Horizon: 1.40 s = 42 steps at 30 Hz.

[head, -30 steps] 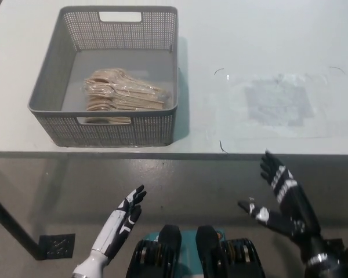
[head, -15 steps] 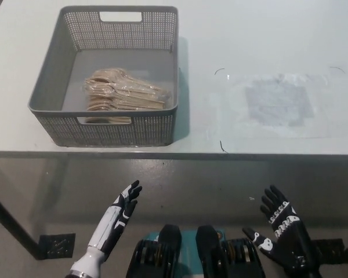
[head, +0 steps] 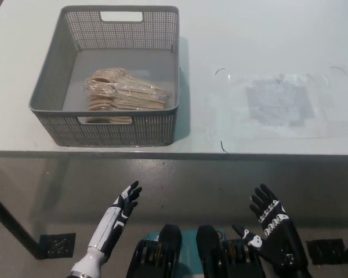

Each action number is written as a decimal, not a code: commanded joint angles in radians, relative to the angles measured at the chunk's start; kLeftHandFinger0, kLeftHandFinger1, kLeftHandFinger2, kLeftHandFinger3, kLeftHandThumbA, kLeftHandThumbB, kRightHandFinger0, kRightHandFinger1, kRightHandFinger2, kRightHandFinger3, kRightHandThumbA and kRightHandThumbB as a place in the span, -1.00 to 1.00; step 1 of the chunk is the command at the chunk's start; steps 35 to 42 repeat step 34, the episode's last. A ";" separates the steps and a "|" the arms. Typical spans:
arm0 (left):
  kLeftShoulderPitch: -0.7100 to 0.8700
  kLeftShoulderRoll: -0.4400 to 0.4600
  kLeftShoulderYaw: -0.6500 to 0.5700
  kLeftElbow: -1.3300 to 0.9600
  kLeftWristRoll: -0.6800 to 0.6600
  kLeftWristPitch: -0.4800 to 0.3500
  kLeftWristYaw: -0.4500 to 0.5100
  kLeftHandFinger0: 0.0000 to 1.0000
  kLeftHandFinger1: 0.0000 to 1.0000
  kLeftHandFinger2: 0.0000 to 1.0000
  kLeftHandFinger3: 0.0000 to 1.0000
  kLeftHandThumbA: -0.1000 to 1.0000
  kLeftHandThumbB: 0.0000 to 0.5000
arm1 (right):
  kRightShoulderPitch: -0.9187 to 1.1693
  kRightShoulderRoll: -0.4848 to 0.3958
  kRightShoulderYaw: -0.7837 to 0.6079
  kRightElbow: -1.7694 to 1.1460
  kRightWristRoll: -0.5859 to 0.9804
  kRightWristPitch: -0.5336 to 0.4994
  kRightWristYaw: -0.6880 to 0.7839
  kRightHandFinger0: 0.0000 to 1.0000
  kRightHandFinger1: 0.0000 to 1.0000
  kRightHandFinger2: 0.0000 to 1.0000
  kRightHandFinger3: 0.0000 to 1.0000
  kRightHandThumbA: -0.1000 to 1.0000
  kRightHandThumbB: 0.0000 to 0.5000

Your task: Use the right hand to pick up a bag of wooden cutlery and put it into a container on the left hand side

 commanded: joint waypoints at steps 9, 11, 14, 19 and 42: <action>-0.003 -0.011 0.013 -0.019 -0.018 -0.038 0.007 1.00 1.00 1.00 1.00 1.00 0.30 | -0.047 0.009 0.043 0.020 -0.045 -0.068 -0.050 1.00 1.00 1.00 1.00 0.76 -0.67; -0.006 -0.012 0.014 -0.014 -0.006 -0.038 0.019 1.00 1.00 1.00 1.00 1.00 0.31 | -0.053 0.001 0.059 0.034 -0.072 -0.065 -0.056 1.00 1.00 1.00 1.00 0.80 -0.65; 0.002 -0.017 0.014 -0.016 -0.004 -0.038 0.020 1.00 1.00 1.00 1.00 1.00 0.29 | -0.045 -0.007 0.081 0.036 -0.109 -0.036 -0.072 1.00 1.00 1.00 1.00 0.83 -0.64; -0.008 -0.018 0.014 -0.017 0.003 -0.038 0.027 1.00 1.00 1.00 1.00 1.00 0.21 | -0.075 -0.026 0.104 0.048 -0.156 0.085 -0.105 1.00 1.00 1.00 1.00 0.23 -0.96; 0.019 -0.009 0.032 -0.040 -0.002 -0.038 0.026 1.00 1.00 1.00 1.00 1.00 0.15 | -0.080 -0.028 0.155 0.052 -0.208 0.079 -0.138 1.00 1.00 1.00 1.00 0.47 -0.93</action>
